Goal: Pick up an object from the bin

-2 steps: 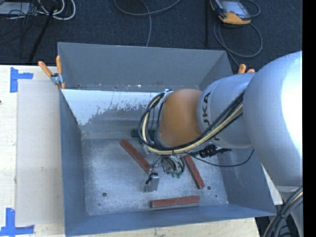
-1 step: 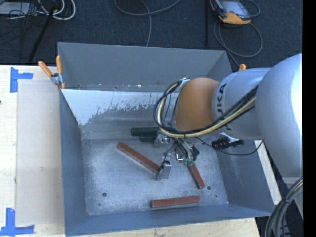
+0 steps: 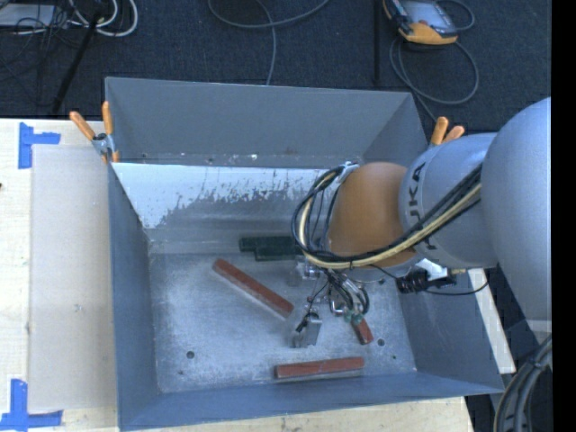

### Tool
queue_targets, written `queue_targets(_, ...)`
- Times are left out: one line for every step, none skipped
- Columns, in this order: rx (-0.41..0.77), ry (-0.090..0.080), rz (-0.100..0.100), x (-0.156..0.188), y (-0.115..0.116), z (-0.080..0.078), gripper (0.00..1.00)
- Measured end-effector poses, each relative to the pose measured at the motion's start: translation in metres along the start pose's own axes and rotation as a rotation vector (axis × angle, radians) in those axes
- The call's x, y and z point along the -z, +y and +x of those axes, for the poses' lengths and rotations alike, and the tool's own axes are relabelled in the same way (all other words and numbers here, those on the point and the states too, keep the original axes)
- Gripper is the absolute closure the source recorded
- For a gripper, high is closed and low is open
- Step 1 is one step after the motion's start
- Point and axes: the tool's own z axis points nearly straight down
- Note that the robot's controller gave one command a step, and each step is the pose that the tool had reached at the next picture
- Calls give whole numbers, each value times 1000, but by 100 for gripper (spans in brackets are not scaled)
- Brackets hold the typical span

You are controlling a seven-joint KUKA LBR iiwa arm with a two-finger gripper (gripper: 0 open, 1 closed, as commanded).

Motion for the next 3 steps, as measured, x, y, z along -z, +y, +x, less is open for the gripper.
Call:
queue_targets(51,-6,-3,1,47,1,0)
queue_targets(402,2,-1,0,11,-47,0)
queue_targets(190,-2,-3,0,62,-27,0)
